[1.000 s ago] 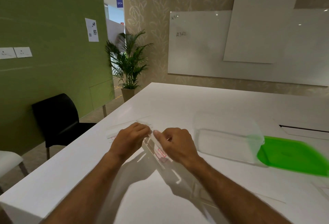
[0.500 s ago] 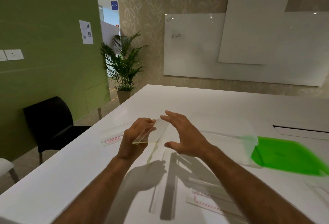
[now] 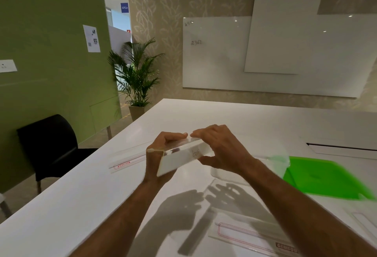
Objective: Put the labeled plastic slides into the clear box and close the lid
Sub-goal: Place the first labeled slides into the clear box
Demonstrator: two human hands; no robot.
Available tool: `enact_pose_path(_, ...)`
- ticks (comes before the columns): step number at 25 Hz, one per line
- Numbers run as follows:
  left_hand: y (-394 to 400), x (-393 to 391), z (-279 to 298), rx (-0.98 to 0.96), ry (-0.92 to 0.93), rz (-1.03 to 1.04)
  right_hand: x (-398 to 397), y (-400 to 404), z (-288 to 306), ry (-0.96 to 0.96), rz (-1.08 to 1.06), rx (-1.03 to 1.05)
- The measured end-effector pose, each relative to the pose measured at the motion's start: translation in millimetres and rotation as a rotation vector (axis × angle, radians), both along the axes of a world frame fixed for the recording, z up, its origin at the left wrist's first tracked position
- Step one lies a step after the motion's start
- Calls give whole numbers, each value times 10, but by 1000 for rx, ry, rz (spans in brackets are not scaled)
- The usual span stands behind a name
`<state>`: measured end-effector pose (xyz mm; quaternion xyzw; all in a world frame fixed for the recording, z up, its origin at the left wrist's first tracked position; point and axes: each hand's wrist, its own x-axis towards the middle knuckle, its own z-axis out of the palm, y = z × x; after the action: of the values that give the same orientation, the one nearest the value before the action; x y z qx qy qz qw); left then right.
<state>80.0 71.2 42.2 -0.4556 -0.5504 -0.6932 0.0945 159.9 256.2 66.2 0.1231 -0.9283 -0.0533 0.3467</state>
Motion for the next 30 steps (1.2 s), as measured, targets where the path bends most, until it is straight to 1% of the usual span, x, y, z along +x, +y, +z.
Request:
enact_pose_path(1, 27, -14, 0, 76, -32, -22, 25, 58, 35, -4, -13, 4)
enact_pose_path(3, 60, -59, -16, 202, -202, -88, 78, 186, 114, -27, -47, 16)
enact_pose_path(5, 94, -118, -39, 256, -318, -186, 142, 310, 206, -67, -89, 23)
enact_pose_path(7, 131, -143, -5, 262, -325, -247, 208, 425, 303, -110, -124, 25)
enact_pose_path(8, 159, -145, 20, 246, -283, -239, 242, 479, 348, -132, -142, 26)
enact_pose_path(10, 208, -173, 34, 134, -104, -163, 320, 586, 419, -171, -181, 30)
enact_pose_path(12, 267, -212, 54, -29, 99, -34, 388, 682, 474, -207, -233, 48)
enact_pose_path(14, 347, -283, 92, -143, 244, 104, 441, 769, 506, -238, -283, 59)
enact_pose_path(15, 395, -315, 120, -183, 293, 134, 465, 813, 514, -251, -306, 48)
enact_pose_path(19, 643, -424, 301, -372, 416, 134, 538, 1007, 554, -315, -434, -84)
enact_pose_path(22, 900, -511, 418, -497, 480, 82, 548, 1182, 565, -358, -514, -156)
enact_pose_path(25, 1194, -540, 488, -651, 535, 98, 518, 1385, 539, -404, -541, -203)
enact_pose_path(27, 1373, -559, 519, -770, 542, 124, 485, 1512, 504, -467, -550, -220)
enact_pose_path(30, 1600, -585, 527, -939, 616, 125, 413, 1660, 410, -563, -567, -234)
